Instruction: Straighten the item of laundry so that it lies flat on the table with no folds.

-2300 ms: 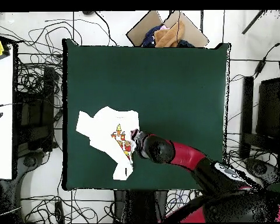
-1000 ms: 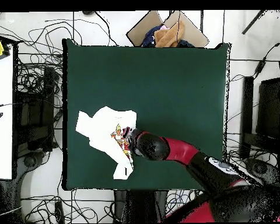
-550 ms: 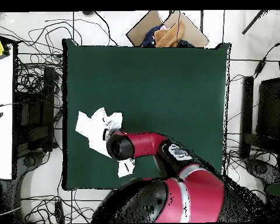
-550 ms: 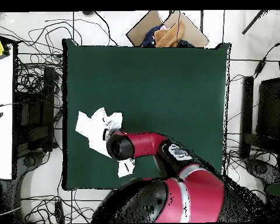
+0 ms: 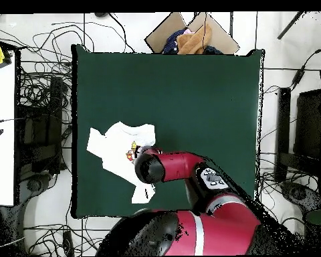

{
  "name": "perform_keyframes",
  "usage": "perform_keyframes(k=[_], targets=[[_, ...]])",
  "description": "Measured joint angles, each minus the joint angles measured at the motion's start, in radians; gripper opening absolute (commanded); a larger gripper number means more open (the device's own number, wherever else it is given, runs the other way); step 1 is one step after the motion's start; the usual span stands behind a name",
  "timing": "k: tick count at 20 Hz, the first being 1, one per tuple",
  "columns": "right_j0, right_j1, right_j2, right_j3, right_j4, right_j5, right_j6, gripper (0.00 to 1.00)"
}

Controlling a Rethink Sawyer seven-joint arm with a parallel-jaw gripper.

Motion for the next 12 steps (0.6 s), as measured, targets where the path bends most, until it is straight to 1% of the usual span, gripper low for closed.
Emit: perform_keyframes(k=[3,9,12], targets=[[-0.003,-0.006,-0.043,-0.02,-0.032,0.0,0.0,0.0],[-0.025,-0.017,-0.081,-0.032,-0.094,0.0,0.0,0.0],[0.004,-0.034,-0.158,-0.039,-0.134,0.0,0.0,0.0]])
